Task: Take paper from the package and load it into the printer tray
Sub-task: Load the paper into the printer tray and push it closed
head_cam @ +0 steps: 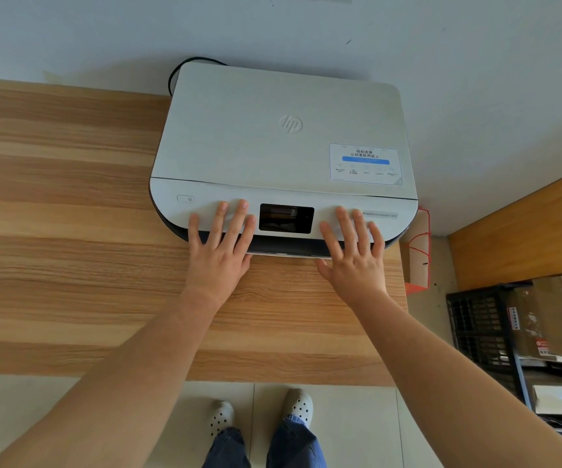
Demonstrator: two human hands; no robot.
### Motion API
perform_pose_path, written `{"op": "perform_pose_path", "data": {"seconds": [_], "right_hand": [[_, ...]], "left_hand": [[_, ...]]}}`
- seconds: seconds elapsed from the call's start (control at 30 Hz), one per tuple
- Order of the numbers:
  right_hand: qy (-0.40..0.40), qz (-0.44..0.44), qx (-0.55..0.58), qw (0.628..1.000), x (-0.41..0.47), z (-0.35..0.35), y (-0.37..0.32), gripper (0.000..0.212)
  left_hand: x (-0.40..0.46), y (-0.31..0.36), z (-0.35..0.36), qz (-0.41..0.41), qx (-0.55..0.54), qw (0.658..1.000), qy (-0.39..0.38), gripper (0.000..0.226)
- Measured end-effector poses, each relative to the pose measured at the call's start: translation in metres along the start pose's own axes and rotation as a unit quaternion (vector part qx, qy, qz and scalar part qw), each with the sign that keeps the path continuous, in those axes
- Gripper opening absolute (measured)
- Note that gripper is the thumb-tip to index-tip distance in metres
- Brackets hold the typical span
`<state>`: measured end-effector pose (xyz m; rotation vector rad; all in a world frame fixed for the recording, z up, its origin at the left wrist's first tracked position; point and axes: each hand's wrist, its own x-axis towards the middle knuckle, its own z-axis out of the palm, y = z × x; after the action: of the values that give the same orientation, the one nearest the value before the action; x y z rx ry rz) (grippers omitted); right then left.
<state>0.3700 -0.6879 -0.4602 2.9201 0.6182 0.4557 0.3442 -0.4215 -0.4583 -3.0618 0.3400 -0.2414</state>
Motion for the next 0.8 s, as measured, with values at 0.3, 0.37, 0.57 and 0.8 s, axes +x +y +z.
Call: {"op": "perform_pose_path", "data": {"seconds": [0.3, 0.37, 0.57, 0.8], "right_hand": [[0.060, 0.004, 0.004, 0.998, 0.002, 0.015, -0.001, 0.079], [0.052, 0.005, 0.005, 0.999, 0.001, 0.016, -0.001, 0.079], [-0.003, 0.019, 0.004, 1.000, 0.003, 0.005, -0.005, 0.084], [-0.120, 0.041, 0.002, 0.992, 0.002, -0.023, -0.011, 0.088]], "left_hand": [[0.000, 0.000, 0.012, 0.005, -0.005, 0.999, 0.037, 0.087], [0.000, 0.001, 0.012, 0.005, -0.004, 0.999, 0.034, 0.087], [0.002, 0.004, 0.003, -0.006, -0.006, 1.000, 0.004, 0.090], [0.001, 0.008, -0.028, -0.021, -0.002, 0.996, -0.086, 0.078]]}}
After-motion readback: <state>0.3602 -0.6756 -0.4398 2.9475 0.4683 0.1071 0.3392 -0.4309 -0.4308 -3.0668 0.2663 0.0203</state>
